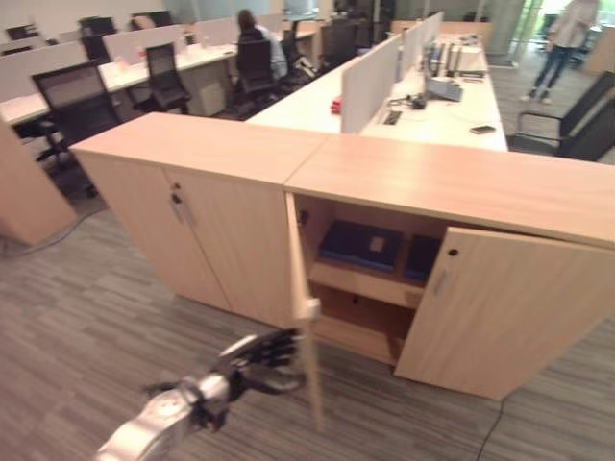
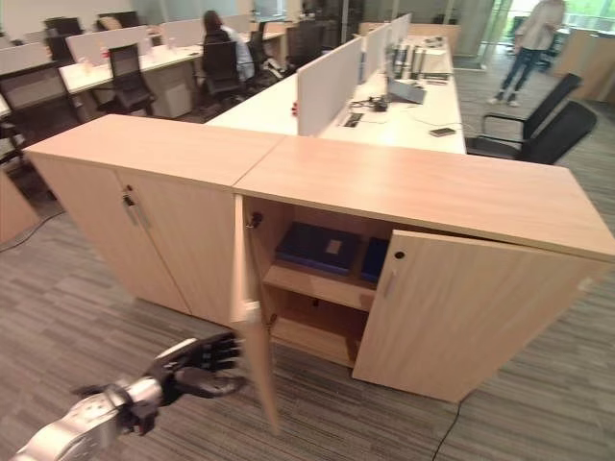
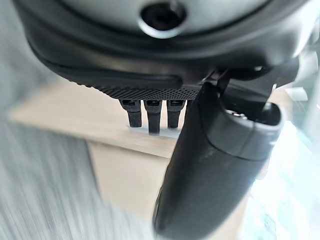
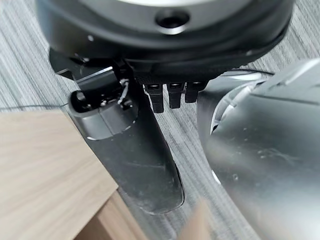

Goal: Put the empty folder in the office cabinet

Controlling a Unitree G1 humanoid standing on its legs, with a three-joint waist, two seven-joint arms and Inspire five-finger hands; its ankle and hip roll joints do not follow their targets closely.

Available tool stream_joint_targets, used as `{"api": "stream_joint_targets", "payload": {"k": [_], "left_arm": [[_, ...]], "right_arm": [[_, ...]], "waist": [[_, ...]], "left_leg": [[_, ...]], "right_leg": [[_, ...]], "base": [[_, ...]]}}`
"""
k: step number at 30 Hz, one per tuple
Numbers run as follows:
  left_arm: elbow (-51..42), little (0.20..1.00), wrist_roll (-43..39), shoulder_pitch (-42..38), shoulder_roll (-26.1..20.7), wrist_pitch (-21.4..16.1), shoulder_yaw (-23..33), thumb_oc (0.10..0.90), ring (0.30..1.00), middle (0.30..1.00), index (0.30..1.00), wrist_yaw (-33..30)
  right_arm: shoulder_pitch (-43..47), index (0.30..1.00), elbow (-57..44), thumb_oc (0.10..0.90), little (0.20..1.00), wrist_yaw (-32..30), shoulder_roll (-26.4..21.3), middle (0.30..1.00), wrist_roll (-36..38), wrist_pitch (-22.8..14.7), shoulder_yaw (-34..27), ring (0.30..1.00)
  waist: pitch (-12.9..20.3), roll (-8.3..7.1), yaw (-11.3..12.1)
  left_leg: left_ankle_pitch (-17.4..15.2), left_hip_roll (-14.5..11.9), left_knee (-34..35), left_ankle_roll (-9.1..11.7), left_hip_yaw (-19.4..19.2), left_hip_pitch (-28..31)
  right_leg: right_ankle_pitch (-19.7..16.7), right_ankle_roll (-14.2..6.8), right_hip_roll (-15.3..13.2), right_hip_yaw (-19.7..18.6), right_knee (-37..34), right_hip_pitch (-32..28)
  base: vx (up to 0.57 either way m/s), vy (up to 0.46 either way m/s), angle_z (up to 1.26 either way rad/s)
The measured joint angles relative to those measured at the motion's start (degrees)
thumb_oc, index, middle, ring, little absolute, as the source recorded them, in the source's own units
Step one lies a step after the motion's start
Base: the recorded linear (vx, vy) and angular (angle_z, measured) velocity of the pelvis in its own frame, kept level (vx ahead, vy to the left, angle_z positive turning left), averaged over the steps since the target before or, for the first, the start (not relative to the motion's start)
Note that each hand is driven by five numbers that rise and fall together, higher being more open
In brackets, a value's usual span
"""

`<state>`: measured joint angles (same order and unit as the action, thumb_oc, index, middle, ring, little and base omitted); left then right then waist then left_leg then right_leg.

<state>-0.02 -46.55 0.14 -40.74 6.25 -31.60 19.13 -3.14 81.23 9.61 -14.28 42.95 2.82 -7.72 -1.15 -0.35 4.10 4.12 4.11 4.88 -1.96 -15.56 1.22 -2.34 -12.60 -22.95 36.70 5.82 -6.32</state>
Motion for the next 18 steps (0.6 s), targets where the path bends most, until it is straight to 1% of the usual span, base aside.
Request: {"api": "stream_joint_targets", "payload": {"k": [1, 2, 3, 5, 6, 8, 11, 13, 15, 16, 18], "left_arm": [[-1.18, 0.900, -0.53, -1.66, 1.62, 0.18, -3.26, 0.800, 0.900, 0.900, 0.900, 2.47], [-2.58, 0.900, -0.53, -2.16, 2.22, 0.26, -5.09, 0.800, 0.900, 0.900, 0.900, 3.39], [-5.50, 0.900, -0.62, -2.35, 3.11, 0.65, -7.73, 0.800, 0.900, 0.900, 0.900, 5.39], [-8.21, 0.900, -2.47, -1.29, 4.09, 1.05, -9.40, 0.800, 0.900, 0.900, 0.900, 7.11], [-8.23, 0.900, -3.26, -0.69, 4.54, 1.05, -9.40, 0.800, 0.900, 0.900, 0.900, 7.62], [-6.52, 0.900, -4.74, 0.08, 5.44, 1.10, -9.19, 0.800, 0.900, 0.900, 0.900, 7.38], [-5.47, 0.900, -4.83, 1.25, 4.75, 1.12, -8.16, 0.800, 0.900, 0.900, 0.900, 6.20], [-5.03, 0.900, -4.60, 2.79, 4.42, 1.10, -6.41, 0.800, 0.900, 0.900, 0.900, 6.05], [-4.99, 0.900, -3.13, 4.15, 4.17, 0.99, -4.67, 0.800, 0.900, 0.900, 0.900, 5.98], [-4.86, 0.900, -2.18, 5.17, 4.41, 0.65, -3.63, 0.800, 0.900, 0.900, 0.900, 5.84], [-0.34, 0.900, -1.49, 9.03, 9.19, -1.32, 0.94, 0.800, 0.900, 0.900, 0.900, 3.77]], "right_arm": [[0.59, 0.900, -0.05, 0.800, 0.900, 0.03, 0.13, 0.900, 0.01, -0.01, 0.18, 0.900], [1.08, 0.900, -0.02, 0.800, 0.900, 0.02, 0.14, 0.900, 0.02, 0.04, 0.24, 0.900], [1.35, 0.900, -0.09, 0.800, 0.900, 0.04, 0.24, 0.900, 0.03, 0.04, 0.29, 0.900], [1.22, 0.900, -0.08, 0.800, 0.900, -0.02, 0.30, 0.900, 0.05, -0.05, 0.55, 0.900], [0.90, 0.900, -0.12, 0.800, 0.900, -0.11, 0.28, 0.900, 0.21, -0.20, 1.47, 0.900], [0.82, 0.900, -0.02, 0.800, 0.900, -0.24, 0.28, 0.900, 0.53, -0.32, 2.51, 0.900], [0.80, 0.900, -0.01, 0.800, 0.900, -0.25, 0.34, 0.900, 0.52, -0.09, 2.62, 0.900], [0.80, 0.900, 0.02, 0.800, 0.900, -0.35, 0.34, 0.900, 0.52, -0.10, 2.59, 0.900], [0.77, 0.900, 0.01, 0.800, 0.900, -0.35, 0.45, 0.900, 0.53, -0.11, 2.55, 0.900], [0.75, 0.900, 0.01, 0.800, 0.900, -0.40, 0.55, 0.900, 0.54, -0.13, 2.56, 0.900], [0.50, 0.900, 0.03, 0.800, 0.900, -0.82, 0.97, 0.900, 1.13, -0.59, 2.52, 0.900]], "waist": [[0.11, -0.20, -1.25], [0.12, -0.25, -2.11], [0.18, -0.37, -3.28], [0.35, -0.12, -4.06], [0.51, 0.02, -4.03], [0.63, 0.17, -3.82], [0.89, 0.09, -3.81], [1.05, 0.18, -3.82], [1.03, 0.05, -3.81], [0.68, -0.60, -3.81], [0.72, -0.93, -3.63]], "left_leg": [[0.01, -0.01, 0.01, 0.01, -0.02, -0.05], [0.01, -0.07, 0.00, 0.01, -0.01, -0.06], [0.31, -0.13, 0.00, 0.45, -0.01, 0.01], [0.25, -0.42, -0.01, 0.37, -0.05, 0.17], [0.22, -0.59, -0.02, 0.31, -0.09, 0.21], [0.07, -0.83, -0.02, 0.17, 0.01, 1.00], [-0.31, -1.00, -0.02, 0.24, 0.10, 1.72], [-0.50, -0.97, -0.02, 0.20, 0.08, 1.81], [-0.57, -0.96, -0.02, 0.20, 0.08, 1.84], [-0.58, -0.96, -0.02, 0.20, 0.10, 1.84], [-0.63, -0.95, -0.03, 0.19, 0.18, 1.90]], "right_leg": [[-0.48, 0.36, 0.18, -0.02, -0.67, 0.01], [-0.74, 0.28, 0.31, -0.04, -1.10, -0.01], [-1.74, 0.21, 0.59, -0.04, -1.84, -0.16], [-1.91, 0.31, 1.24, -0.03, -2.66, -0.40], [-2.03, 0.45, 1.59, -0.02, -2.71, -0.57], [-1.90, 0.70, 2.18, 0.03, -2.80, -1.46], [-1.42, 0.52, 2.36, 0.03, -2.78, -2.23], [-1.27, 0.35, 2.32, 0.05, -2.76, -2.30], [-1.23, 0.30, 2.32, 0.08, -2.76, -2.33], [-1.21, 0.27, 2.31, 0.11, -2.69, -2.33], [-1.06, 0.15, 2.25, 0.11, -2.54, -2.37]], "base": [[-0.01, -0.009, -0.30], [-0.01, -0.007, -0.25], [-0.01, -0.003, -0.16], [-0.01, -0.001, -0.08], [0.00, 0.000, 0.00], [0.00, 0.000, 0.00], [0.00, 0.000, 0.00], [0.00, 0.000, 0.00], [0.00, 0.000, 0.00], [0.00, 0.000, 0.00], [0.00, 0.000, 0.00]]}}
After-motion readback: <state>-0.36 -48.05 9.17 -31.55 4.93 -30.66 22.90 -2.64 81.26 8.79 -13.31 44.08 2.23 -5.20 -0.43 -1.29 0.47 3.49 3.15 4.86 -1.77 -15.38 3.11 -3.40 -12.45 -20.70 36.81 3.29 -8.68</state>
